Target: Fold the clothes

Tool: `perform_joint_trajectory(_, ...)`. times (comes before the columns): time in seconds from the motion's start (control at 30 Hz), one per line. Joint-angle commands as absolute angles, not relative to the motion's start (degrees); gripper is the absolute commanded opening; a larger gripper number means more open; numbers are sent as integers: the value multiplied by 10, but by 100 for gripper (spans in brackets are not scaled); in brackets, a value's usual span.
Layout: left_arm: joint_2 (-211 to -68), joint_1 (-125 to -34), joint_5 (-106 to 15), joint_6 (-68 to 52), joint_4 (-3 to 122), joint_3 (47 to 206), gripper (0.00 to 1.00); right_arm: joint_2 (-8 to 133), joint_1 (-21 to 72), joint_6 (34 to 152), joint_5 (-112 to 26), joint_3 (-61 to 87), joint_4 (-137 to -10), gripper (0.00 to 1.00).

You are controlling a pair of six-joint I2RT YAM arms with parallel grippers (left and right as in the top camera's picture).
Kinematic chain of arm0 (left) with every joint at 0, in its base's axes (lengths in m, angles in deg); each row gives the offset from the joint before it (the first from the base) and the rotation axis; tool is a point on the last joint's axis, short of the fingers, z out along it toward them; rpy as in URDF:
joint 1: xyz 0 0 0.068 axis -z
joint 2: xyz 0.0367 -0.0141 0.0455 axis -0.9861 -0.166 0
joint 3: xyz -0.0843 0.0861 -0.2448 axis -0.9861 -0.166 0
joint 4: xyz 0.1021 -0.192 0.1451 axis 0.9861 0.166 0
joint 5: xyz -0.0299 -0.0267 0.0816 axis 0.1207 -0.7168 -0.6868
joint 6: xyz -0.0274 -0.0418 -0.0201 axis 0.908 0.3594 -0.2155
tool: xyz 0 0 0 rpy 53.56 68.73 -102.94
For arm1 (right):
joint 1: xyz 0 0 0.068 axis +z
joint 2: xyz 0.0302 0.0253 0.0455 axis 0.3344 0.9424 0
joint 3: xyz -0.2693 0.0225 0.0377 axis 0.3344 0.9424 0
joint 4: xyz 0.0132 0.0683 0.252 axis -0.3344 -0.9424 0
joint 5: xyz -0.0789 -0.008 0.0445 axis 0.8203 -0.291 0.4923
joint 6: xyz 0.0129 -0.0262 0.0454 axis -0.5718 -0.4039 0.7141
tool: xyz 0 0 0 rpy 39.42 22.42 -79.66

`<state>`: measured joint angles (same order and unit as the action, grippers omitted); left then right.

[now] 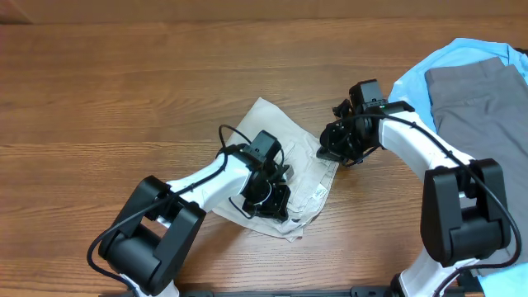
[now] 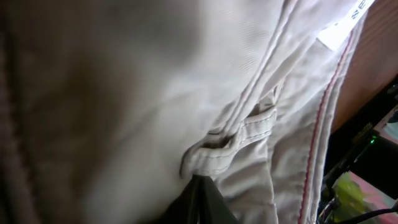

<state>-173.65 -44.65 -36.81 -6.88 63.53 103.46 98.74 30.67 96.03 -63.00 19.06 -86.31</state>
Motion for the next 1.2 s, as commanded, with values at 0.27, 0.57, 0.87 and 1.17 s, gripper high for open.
perform_joint_trajectory(0.27,-1723,-445,-314,-67,607,982,4,1003,307,957,-576,193,-860,4)
perform_joint_trajectory(0.57,-1603,-445,-271,-62,627,1049,8,997,304,937,-576,90,-986,4)
perform_joint_trajectory(0.87,-1602,-421,-315,-45,630,1023,6,997,303,938,-523,21,-1086,10)
perform_joint_trajectory(1.17,-1681,-376,-327,11,507,958,4,997,300,939,-499,21,-1118,27)
